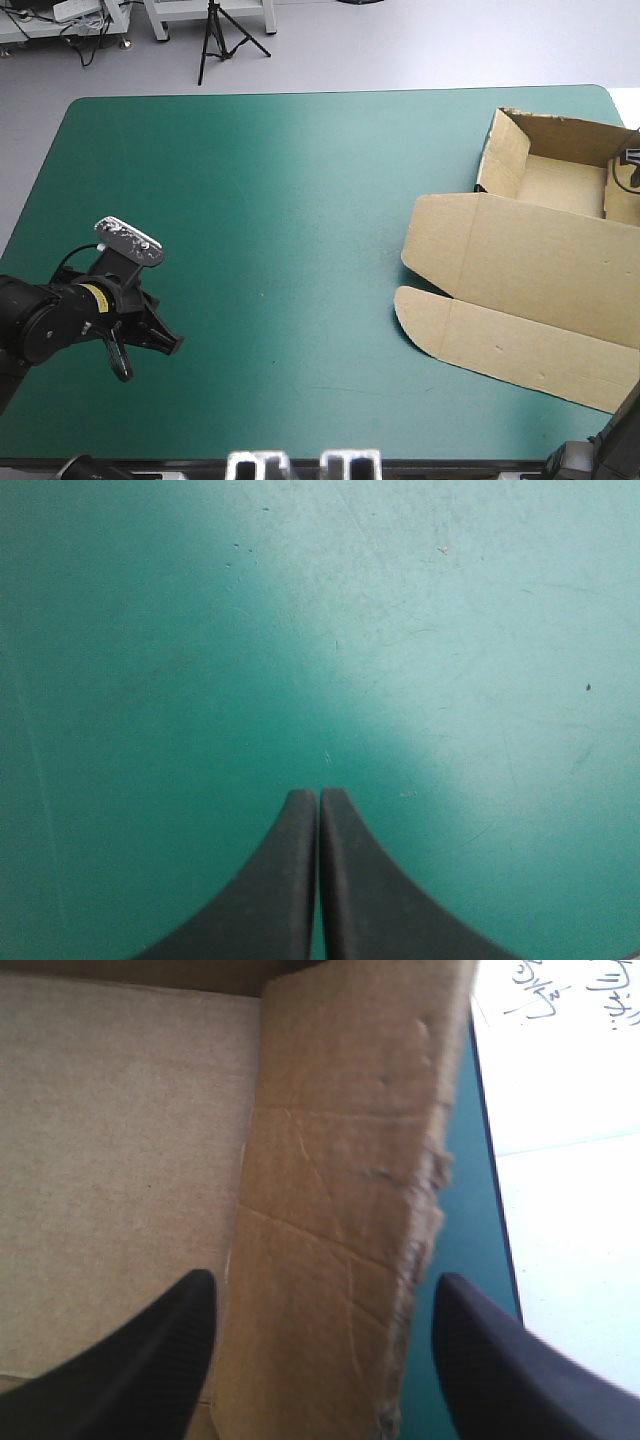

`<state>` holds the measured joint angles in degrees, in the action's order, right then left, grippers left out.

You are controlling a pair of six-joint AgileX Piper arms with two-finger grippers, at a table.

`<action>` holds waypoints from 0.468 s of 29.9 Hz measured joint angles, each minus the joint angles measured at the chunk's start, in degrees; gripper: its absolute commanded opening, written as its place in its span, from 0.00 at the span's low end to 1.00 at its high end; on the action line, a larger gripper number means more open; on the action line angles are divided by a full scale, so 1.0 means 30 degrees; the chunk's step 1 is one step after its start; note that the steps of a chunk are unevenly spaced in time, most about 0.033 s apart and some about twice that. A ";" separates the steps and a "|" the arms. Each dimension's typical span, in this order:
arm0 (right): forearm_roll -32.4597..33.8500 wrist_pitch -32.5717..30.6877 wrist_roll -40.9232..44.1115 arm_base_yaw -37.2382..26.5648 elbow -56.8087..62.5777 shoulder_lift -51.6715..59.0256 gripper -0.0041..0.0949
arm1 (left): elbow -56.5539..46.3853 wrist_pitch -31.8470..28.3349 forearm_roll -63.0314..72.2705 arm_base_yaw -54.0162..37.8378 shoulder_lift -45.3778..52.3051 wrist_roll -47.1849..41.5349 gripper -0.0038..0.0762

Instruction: Fold the box

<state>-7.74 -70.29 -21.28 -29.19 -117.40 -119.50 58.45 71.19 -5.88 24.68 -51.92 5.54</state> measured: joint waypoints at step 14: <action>-0.2628 -0.0137 0.0137 0.0000 -0.1734 0.2848 0.40 | 0.0000 -0.0115 0.0000 0.0000 0.0000 0.0000 0.04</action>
<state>-15.62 -70.70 -20.87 -29.19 -122.61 -110.96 58.45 70.85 -5.88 24.68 -51.92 5.54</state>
